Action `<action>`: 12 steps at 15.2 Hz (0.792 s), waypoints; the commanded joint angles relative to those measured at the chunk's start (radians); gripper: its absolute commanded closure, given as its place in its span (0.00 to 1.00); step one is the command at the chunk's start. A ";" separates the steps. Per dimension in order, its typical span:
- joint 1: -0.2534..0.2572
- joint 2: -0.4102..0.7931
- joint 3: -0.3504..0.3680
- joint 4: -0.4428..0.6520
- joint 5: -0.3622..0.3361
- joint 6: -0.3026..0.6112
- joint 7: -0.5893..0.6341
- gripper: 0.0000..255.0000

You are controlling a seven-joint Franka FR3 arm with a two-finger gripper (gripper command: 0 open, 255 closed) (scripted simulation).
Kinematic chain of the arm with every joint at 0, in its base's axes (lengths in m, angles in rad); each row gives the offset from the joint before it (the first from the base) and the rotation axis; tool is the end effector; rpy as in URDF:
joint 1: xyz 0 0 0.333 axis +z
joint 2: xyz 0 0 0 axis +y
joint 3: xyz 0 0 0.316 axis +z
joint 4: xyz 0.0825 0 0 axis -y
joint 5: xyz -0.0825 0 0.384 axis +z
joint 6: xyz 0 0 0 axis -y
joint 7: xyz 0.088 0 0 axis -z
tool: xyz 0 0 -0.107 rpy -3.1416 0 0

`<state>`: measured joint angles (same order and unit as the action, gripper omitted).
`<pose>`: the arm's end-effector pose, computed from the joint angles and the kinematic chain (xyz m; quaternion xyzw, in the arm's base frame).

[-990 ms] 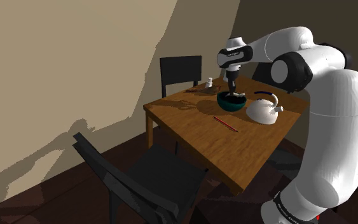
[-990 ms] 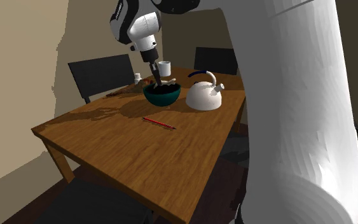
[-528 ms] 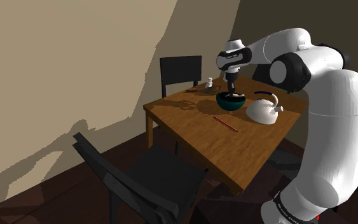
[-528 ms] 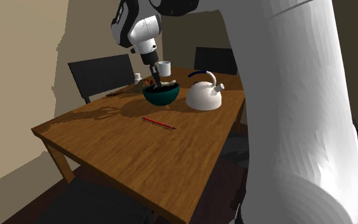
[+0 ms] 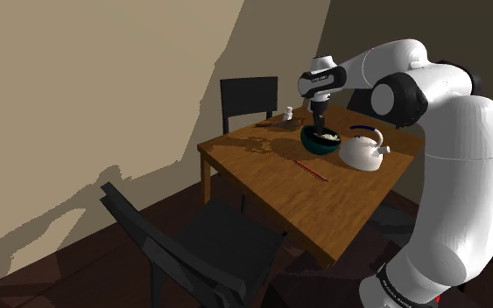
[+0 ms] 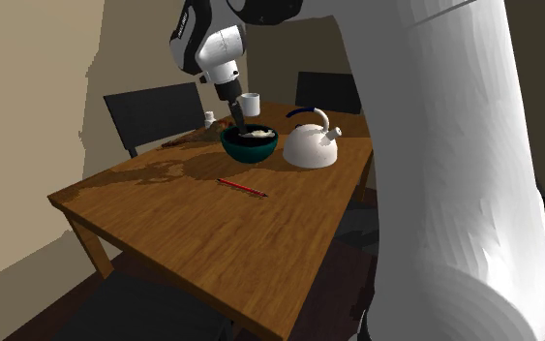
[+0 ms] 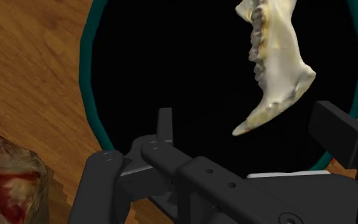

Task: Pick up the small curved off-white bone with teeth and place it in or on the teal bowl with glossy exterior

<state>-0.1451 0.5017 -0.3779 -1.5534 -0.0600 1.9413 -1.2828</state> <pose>0.6017 -0.3106 0.3691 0.9102 0.3953 -0.1169 0.0411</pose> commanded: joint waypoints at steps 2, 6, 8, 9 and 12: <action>0.004 -0.005 0.000 0.024 -0.001 -0.031 0.002 0.00; 0.010 -0.016 0.000 0.102 -0.003 -0.119 0.002 0.00; 0.010 -0.016 0.000 0.102 -0.003 -0.119 0.002 0.00; 0.010 -0.016 0.000 0.102 -0.003 -0.119 0.002 0.00; 0.010 -0.016 0.000 0.102 -0.003 -0.119 0.002 0.00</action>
<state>-0.1350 0.4856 -0.3774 -1.4518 -0.0626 1.8223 -1.2811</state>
